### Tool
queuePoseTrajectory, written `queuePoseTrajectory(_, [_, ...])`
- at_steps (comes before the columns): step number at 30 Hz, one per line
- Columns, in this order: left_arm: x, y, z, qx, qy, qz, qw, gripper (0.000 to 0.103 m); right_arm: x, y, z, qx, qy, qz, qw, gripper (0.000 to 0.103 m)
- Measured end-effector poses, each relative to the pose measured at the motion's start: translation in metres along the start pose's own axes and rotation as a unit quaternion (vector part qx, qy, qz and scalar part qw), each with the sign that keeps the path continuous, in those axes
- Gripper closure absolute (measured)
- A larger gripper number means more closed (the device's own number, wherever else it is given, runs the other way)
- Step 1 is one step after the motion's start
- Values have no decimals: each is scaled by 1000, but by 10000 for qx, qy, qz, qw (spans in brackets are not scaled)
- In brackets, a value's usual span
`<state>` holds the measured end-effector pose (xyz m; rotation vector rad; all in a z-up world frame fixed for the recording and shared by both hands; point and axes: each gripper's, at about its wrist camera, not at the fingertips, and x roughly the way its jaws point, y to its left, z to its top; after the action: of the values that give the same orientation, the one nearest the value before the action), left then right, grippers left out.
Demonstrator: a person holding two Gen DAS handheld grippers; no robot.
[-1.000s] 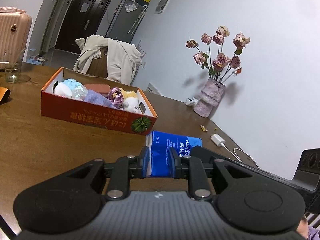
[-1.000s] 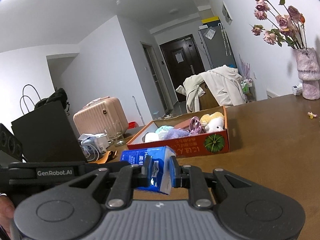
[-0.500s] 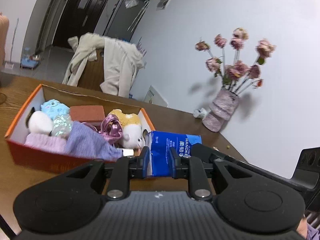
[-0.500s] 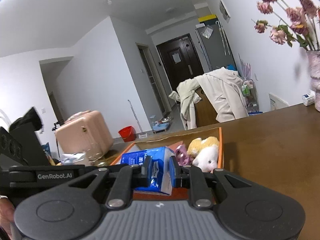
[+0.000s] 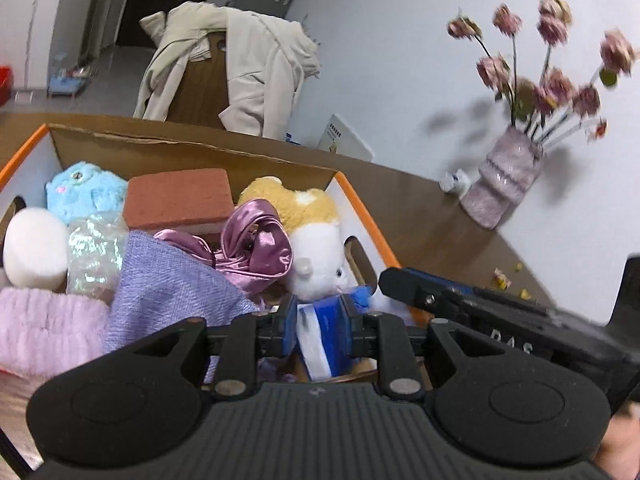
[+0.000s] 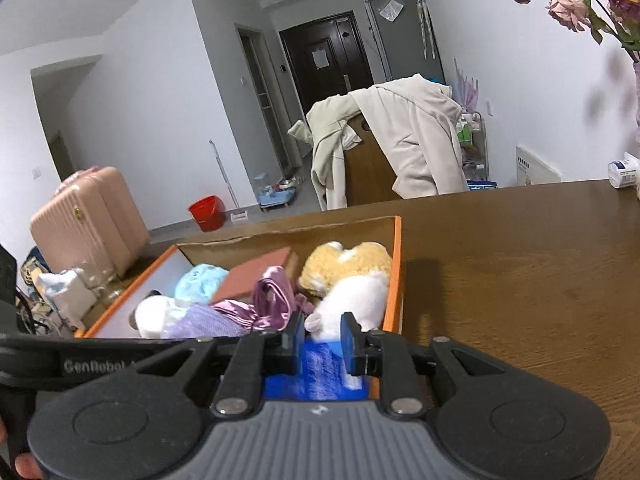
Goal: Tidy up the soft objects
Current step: 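Lower the carton into the box and open both tools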
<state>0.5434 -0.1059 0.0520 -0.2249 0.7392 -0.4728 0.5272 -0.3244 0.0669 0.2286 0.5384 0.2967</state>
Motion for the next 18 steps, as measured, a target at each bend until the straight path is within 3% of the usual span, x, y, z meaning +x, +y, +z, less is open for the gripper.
queuePoseTrajectory(7, [-21, -4, 2, 279, -221, 222, 9991, 78, -13, 0, 2, -63, -170, -125, 9998, 81])
queuePoseTrajectory(15, [-82, -6, 7, 504, -615, 601, 9950, 67, -63, 20, 14, -315, -450, -110, 9984, 74])
queuePoseTrajectory(18, [-109, -9, 3, 652, -779, 805, 9916, 62, -86, 33, 16, -440, -536, -82, 9976, 67])
